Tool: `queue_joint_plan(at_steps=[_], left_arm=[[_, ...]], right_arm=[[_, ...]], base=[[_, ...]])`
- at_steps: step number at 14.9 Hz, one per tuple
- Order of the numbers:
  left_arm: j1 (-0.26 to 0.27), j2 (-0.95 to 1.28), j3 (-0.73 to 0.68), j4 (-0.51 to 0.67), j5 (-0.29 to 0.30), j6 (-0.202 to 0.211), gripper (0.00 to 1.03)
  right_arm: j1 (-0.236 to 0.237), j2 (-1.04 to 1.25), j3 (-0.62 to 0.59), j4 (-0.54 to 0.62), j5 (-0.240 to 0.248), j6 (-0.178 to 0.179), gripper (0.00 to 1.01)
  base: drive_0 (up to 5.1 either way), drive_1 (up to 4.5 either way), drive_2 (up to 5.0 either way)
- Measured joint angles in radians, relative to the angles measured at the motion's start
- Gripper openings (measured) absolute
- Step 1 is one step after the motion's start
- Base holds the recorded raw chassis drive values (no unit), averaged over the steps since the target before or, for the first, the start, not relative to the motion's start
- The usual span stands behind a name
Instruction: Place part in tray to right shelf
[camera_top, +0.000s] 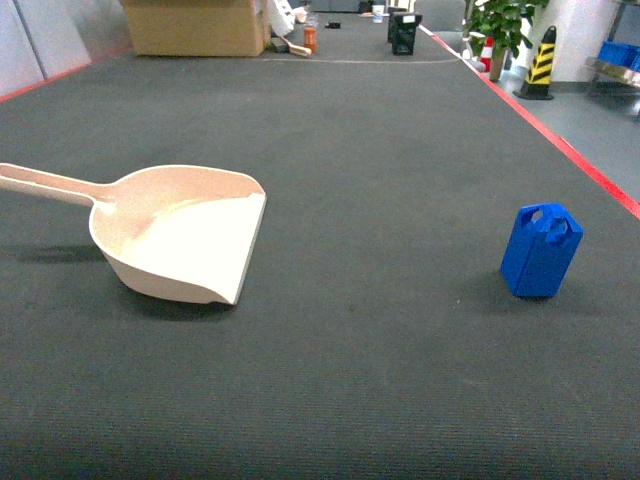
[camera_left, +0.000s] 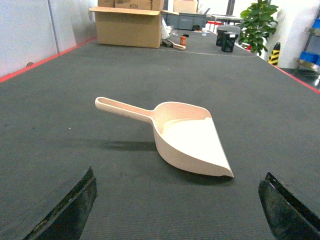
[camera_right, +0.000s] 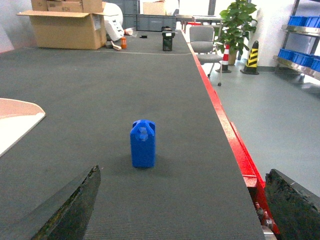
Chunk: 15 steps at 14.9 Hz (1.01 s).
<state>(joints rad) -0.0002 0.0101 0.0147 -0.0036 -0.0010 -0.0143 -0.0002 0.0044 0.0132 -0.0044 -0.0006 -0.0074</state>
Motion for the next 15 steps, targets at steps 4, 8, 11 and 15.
queue_joint_plan(at_steps=[4,8,11,15], left_arm=[[0.0,0.0,0.0,0.0,0.0,0.0,0.98],[0.0,0.0,0.0,0.0,0.0,0.0,0.98],[0.0,0.0,0.0,0.0,0.0,0.0,0.98],[0.0,0.0,0.0,0.0,0.0,0.0,0.98]], right_arm=[[0.0,0.0,0.0,0.0,0.0,0.0,0.98],[0.0,0.0,0.0,0.0,0.0,0.0,0.98],[0.0,0.0,0.0,0.0,0.0,0.0,0.98],[0.0,0.0,0.0,0.0,0.0,0.0,0.98]], base=[[0.0,0.0,0.0],[0.0,0.0,0.0],[0.0,0.0,0.0],[0.0,0.0,0.0]])
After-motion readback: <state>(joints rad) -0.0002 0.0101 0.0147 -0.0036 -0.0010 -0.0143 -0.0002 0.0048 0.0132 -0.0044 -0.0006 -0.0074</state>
